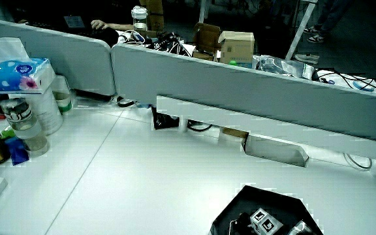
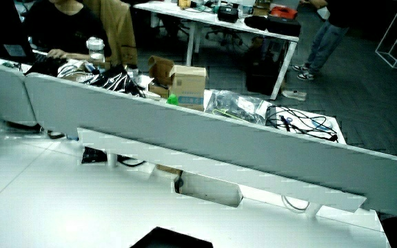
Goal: Place speaker into plate
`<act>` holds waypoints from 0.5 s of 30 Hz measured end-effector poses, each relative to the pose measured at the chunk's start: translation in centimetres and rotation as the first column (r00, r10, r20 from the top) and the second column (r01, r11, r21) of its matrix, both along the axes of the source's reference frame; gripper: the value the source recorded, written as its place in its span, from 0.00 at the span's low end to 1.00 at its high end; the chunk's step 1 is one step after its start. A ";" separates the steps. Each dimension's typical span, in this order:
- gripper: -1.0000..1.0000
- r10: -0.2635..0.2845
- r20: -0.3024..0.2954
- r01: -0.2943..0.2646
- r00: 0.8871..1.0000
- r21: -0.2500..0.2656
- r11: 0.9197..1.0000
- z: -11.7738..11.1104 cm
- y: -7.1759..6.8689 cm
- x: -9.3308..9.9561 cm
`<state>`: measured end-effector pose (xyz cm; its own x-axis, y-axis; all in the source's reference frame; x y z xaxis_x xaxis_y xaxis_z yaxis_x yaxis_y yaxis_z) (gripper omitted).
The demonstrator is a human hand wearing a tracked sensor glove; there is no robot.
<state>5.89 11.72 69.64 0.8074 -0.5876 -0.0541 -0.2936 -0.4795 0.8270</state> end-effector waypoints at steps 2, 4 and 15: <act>0.00 0.007 0.067 -0.005 0.998 -0.020 1.000 -0.7 0.3 -0.3; 0.00 0.033 0.117 -0.035 0.993 0.015 0.999 -1.8 0.6 -0.5; 0.00 0.236 0.353 -0.249 0.906 -0.007 0.968 -5.6 1.9 1.9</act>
